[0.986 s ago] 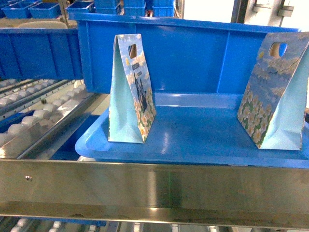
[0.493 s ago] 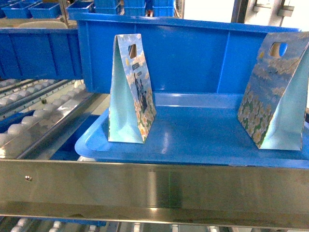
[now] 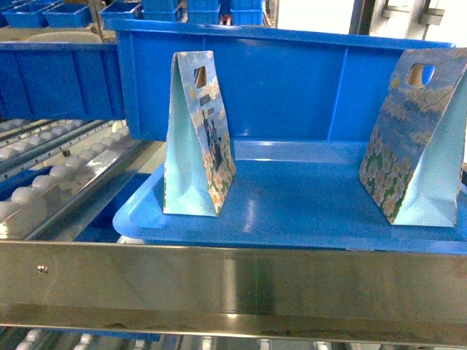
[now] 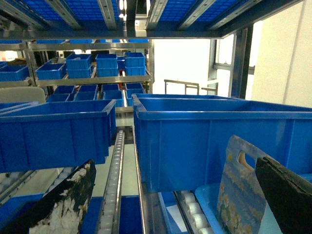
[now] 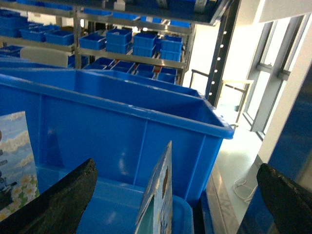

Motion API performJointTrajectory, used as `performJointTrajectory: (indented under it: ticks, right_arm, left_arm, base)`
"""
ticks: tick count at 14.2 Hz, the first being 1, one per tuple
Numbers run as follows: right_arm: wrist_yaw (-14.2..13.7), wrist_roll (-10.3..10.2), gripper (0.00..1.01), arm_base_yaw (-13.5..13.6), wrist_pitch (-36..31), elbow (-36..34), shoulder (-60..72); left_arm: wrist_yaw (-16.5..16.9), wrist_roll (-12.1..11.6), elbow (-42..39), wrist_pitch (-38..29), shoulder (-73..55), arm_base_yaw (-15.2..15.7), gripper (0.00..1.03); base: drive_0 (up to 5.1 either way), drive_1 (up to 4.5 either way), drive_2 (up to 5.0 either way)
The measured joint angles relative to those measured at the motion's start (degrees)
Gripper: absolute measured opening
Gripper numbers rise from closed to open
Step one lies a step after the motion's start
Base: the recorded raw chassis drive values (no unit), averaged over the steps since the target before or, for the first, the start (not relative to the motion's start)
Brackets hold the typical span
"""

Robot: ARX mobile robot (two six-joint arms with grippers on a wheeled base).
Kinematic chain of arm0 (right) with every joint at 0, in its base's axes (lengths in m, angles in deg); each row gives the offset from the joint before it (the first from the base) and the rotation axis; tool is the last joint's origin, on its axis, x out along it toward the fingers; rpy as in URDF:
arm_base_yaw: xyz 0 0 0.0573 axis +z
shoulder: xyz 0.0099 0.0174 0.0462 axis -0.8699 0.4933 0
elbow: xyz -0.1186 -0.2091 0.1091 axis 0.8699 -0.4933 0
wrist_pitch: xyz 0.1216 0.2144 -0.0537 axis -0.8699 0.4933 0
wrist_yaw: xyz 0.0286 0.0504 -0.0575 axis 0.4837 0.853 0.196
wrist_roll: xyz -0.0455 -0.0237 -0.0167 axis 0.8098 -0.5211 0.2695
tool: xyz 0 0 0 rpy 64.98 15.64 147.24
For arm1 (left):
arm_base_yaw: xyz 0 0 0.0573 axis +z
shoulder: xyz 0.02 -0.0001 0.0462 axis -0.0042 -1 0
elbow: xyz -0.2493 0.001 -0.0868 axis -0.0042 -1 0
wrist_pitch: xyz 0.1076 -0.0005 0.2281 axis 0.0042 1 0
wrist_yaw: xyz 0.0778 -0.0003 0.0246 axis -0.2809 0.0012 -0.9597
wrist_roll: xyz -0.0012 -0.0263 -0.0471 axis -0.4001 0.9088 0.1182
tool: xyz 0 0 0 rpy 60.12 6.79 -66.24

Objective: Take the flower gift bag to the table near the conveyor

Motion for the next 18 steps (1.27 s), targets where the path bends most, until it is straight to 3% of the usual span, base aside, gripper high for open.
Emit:
performJointTrajectory:
  ticks: [4,8,14,18]
  right_arm:
    - [2.6,0.0,0.98,-3.7,5.6,12.1,11.1]
    - [5.0,-1.8,0.98,-7.1,16.4,21.6,17.4]
    - [5.0,-2.9,0.98,-8.0,19.5,23.2,19.7]
    - [7.4,-5.4,0.98,-8.4,20.8,20.6,20.1]
  left_arm:
    - [0.0,0.0,0.0,0.0,0.0,0.0,0.98]
    - [0.0,0.0,0.0,0.0,0.0,0.0,0.98]
    - [0.0,0.0,0.0,0.0,0.0,0.0,0.98]
    - [0.0,0.0,0.0,0.0,0.0,0.0,0.98]
  base:
    - [0.0,0.0,0.0]
    - [0.0,0.0,0.0]
    - [0.0,0.0,0.0]
    - [0.0,0.0,0.0]
